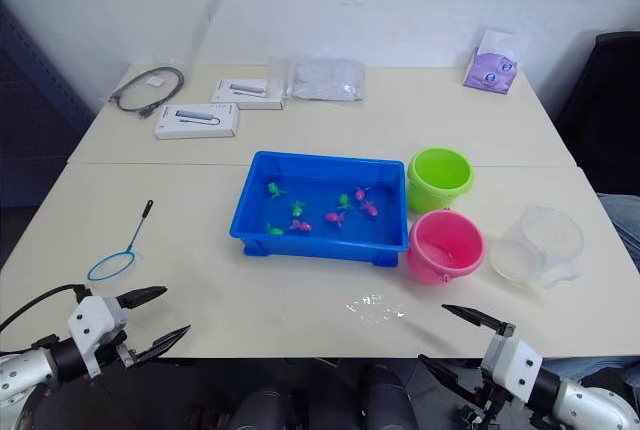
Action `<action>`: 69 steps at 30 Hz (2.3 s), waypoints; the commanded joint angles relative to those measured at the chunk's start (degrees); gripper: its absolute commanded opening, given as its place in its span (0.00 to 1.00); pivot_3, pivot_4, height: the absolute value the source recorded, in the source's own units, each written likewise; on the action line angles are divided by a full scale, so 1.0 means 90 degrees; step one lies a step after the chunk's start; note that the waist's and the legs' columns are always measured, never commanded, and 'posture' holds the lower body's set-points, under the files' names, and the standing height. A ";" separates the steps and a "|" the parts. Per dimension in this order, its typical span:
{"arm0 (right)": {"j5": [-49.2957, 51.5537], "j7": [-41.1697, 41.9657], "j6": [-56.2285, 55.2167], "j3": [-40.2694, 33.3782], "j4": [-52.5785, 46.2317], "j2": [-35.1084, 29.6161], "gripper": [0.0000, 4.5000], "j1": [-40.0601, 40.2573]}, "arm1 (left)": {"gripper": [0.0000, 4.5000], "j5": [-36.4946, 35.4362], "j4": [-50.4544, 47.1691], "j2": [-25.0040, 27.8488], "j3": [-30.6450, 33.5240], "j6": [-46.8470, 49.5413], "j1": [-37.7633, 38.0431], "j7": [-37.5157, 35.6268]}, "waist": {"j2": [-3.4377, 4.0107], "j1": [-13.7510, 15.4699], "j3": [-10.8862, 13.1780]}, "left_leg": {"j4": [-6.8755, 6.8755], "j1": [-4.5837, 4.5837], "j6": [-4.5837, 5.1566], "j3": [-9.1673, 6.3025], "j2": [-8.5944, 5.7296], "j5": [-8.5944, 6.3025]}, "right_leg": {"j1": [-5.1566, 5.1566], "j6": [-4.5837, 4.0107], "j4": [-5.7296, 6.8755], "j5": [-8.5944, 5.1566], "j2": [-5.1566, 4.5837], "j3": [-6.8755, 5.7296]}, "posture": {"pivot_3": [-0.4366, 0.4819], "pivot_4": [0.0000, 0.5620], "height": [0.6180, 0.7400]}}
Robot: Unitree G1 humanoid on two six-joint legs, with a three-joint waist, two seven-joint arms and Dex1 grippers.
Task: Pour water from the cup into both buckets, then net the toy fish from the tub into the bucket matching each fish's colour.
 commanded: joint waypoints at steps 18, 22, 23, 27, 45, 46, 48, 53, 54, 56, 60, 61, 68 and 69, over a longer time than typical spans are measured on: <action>0.1138 -0.4123 0.1489 -0.1874 -0.1127 0.2588 1.00 0.1028 | 1.00 -0.2547 -0.2458 0.0225 -0.1886 0.3653 -0.3507 -0.0298 | 0.0055 0.0067 -0.0024 | -0.0017 0.0006 -0.0087 -0.0003 0.0000 0.0043 | 0.0000 -0.0002 0.0018 -0.0001 0.0008 0.0008 | 0.48 0.27 1.00; 0.0895 -0.4883 0.1997 -0.1751 -0.1005 0.2825 1.00 0.0512 | 1.00 -0.2444 -0.2234 0.0189 -0.2119 0.3729 -0.4002 -0.0485 | 0.0061 -0.0083 -0.0026 | -0.0021 0.0010 -0.0081 0.0001 0.0000 0.0061 | -0.0004 -0.0005 0.0027 -0.0003 0.0011 0.0016 | 0.48 0.27 1.00; 0.0771 -0.5075 0.2162 -0.1735 -0.0923 0.2797 1.00 0.0310 | 1.00 -0.2378 -0.2174 0.0169 -0.2210 0.3684 -0.4069 -0.0542 | 0.0061 -0.0125 -0.0026 | -0.0023 0.0009 -0.0077 0.0002 0.0000 0.0064 | -0.0006 -0.0005 0.0028 -0.0003 0.0012 0.0018 | 0.48 0.27 1.00; 0.0625 -0.5500 0.2477 -0.1818 -0.0544 0.2694 1.00 -0.0392 | 1.00 -0.2150 -0.2019 0.0027 -0.2508 0.3476 -0.4254 -0.0662 | 0.0041 -0.0158 -0.0021 | -0.0026 0.0005 -0.0081 -0.0005 0.0000 0.0072 | -0.0011 -0.0007 0.0027 -0.0004 0.0017 0.0011 | 0.48 0.27 1.00; 0.0430 -0.6422 0.2798 -0.2115 0.1223 0.2163 1.00 -0.2362 | 1.00 -0.1766 -0.2088 -0.0226 -0.2538 0.3156 -0.4014 -0.0387 | 0.0036 -0.0167 -0.0017 | -0.0028 0.0004 -0.0075 -0.0003 -0.0002 0.0091 | -0.0010 -0.0009 0.0037 -0.0005 0.0022 0.0015 | 0.48 0.27 1.00; 0.0365 -0.6539 0.2773 -0.2123 0.1291 0.2166 1.00 -0.2444 | 1.00 -0.1759 -0.2096 -0.0234 -0.2545 0.3152 -0.3996 -0.0372 | 0.0036 -0.0168 -0.0017 | -0.0028 0.0004 -0.0075 -0.0003 -0.0002 0.0091 | -0.0010 -0.0008 0.0038 -0.0005 0.0022 0.0015 | 0.48 0.27 1.00; 0.0291 -0.6628 0.2670 -0.2126 0.1412 0.2162 1.00 -0.2562 | 1.00 -0.1747 -0.2100 -0.0248 -0.2559 0.3147 -0.3988 -0.0351 | 0.0036 -0.0169 -0.0017 | -0.0028 0.0004 -0.0076 -0.0003 -0.0002 0.0092 | -0.0010 -0.0008 0.0039 -0.0005 0.0022 0.0015 | 0.48 0.27 1.00; 0.0277 -0.6902 0.2524 -0.2117 0.1805 0.2234 1.00 -0.3015 | 1.00 -0.1917 -0.2104 -0.0451 -0.2406 0.3307 -0.3993 0.0001 | 0.0036 -0.0172 -0.0017 | -0.0028 0.0004 -0.0077 -0.0003 -0.0002 0.0093 | -0.0010 -0.0008 0.0040 -0.0005 0.0022 0.0015 | 0.48 0.27 1.00; 0.0295 -0.6936 0.2515 -0.2113 0.1896 0.2239 1.00 -0.3106 | 1.00 -0.1908 -0.2115 -0.0438 -0.2381 0.3307 -0.3969 0.0016 | 0.0036 -0.0173 -0.0017 | -0.0028 0.0004 -0.0076 -0.0003 -0.0002 0.0094 | -0.0010 -0.0008 0.0040 -0.0005 0.0022 0.0015 | 0.48 0.27 1.00; 0.0332 -0.6937 0.2471 -0.2111 0.2049 0.2228 1.00 -0.3243 | 1.00 -0.1880 -0.2145 -0.0405 -0.2368 0.3306 -0.3926 0.0000 | 0.0037 -0.0183 -0.0017 | -0.0028 0.0004 -0.0076 -0.0003 -0.0002 0.0094 | -0.0012 -0.0008 0.0042 -0.0005 0.0022 0.0015 | 0.48 0.27 1.00; 0.0596 -0.6806 0.2446 -0.2212 0.2426 0.2187 1.00 -0.3577 | 1.00 -0.1857 -0.2162 -0.0405 -0.2349 0.3332 -0.3858 0.0019 | 0.0037 -0.0186 -0.0016 | -0.0029 0.0004 -0.0078 -0.0003 -0.0002 0.0097 | -0.0012 -0.0008 0.0042 -0.0005 0.0023 0.0015 | 0.48 0.27 1.00; 0.0541 -0.6765 0.2403 -0.2190 0.2507 0.2123 0.95 -0.3609 | 1.00 -0.1842 -0.2131 -0.0408 -0.2337 0.3326 -0.3859 0.0022 | 0.0037 -0.0184 -0.0016 | -0.0028 0.0004 -0.0076 -0.0002 -0.0002 0.0097 | -0.0011 -0.0008 0.0042 -0.0005 0.0023 0.0016 | 0.48 0.27 1.00; 0.0603 -0.6540 0.2202 -0.2210 0.2626 0.2033 0.24 -0.3756 | 1.00 -0.1752 -0.2022 -0.0449 -0.2341 0.3272 -0.3837 0.0027 | 0.0039 -0.0172 -0.0016 | -0.0028 0.0003 -0.0075 -0.0003 -0.0002 0.0098 | -0.0011 -0.0007 0.0041 -0.0004 0.0022 0.0015 | 0.48 0.27 1.00; 0.0643 -0.6526 0.2233 -0.2219 0.2603 0.2045 0.12 -0.3765 | 1.00 -0.1734 -0.2021 -0.0464 -0.2359 0.3260 -0.3826 0.0032 | 0.0039 -0.0171 -0.0016 | -0.0028 0.0003 -0.0075 -0.0003 -0.0002 0.0098 | -0.0011 -0.0007 0.0041 -0.0004 0.0022 0.0015 | 0.48 0.27 1.00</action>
